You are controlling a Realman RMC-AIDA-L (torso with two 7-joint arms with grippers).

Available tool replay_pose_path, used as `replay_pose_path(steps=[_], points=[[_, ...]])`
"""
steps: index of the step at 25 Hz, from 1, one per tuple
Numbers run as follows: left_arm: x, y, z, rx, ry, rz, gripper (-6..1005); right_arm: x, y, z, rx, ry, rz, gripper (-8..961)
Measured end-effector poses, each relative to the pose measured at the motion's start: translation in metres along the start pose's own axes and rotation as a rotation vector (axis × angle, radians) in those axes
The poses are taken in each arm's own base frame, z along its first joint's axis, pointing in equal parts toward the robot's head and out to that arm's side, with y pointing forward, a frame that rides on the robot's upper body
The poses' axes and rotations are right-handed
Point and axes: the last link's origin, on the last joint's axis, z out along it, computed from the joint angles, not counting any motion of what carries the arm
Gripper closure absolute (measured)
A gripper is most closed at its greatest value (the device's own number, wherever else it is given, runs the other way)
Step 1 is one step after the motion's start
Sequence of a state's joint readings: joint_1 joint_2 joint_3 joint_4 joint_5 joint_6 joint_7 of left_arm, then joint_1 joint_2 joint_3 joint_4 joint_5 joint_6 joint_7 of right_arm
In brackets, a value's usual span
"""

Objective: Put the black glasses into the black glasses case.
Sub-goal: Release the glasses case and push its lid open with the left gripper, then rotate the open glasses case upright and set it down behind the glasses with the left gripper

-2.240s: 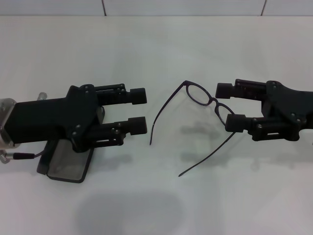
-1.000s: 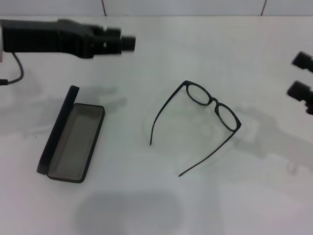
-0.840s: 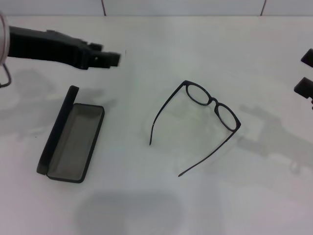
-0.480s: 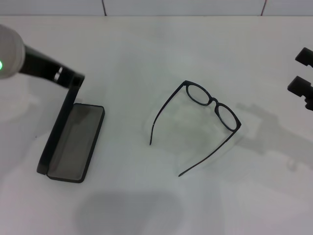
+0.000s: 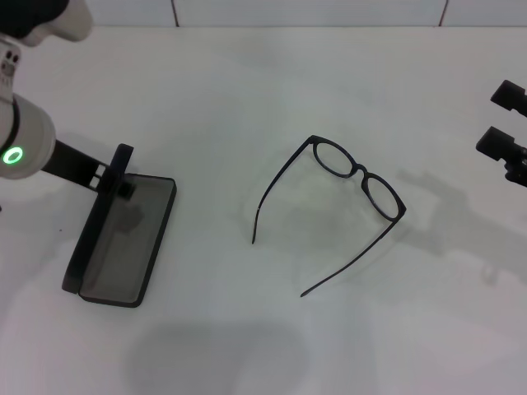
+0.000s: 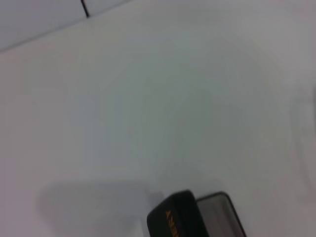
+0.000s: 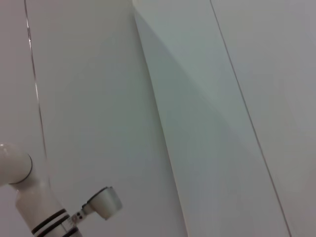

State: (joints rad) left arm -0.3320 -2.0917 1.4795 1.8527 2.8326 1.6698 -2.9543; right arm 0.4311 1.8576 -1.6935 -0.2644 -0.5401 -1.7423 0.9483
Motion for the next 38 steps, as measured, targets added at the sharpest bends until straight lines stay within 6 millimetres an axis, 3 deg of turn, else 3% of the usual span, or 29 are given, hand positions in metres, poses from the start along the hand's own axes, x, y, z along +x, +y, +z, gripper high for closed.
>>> replay_pose_path(steps=[8, 23, 29, 35, 38], points=[[-0.006, -0.006, 0.02, -0.01, -0.056, -0.028, 568, 0.0, -0.001, 0.001, 0.003, 0.002, -0.003, 111], [-0.011, -0.009, 0.039, -0.022, -0.14, -0.005, 619, 0.001, 0.0, -0.001, 0.011, -0.004, -0.007, 112], [-0.004, -0.009, 0.034, -0.012, -0.114, 0.012, 639, 0.001, 0.002, -0.005, 0.029, -0.024, -0.006, 112], [0.011, -0.006, 0.018, 0.003, -0.032, 0.067, 788, 0.001, 0.004, -0.006, 0.022, -0.026, -0.004, 112], [0.025, -0.002, 0.01, 0.01, 0.025, 0.121, 798, 0.001, 0.009, -0.005, -0.019, -0.021, -0.009, 112]])
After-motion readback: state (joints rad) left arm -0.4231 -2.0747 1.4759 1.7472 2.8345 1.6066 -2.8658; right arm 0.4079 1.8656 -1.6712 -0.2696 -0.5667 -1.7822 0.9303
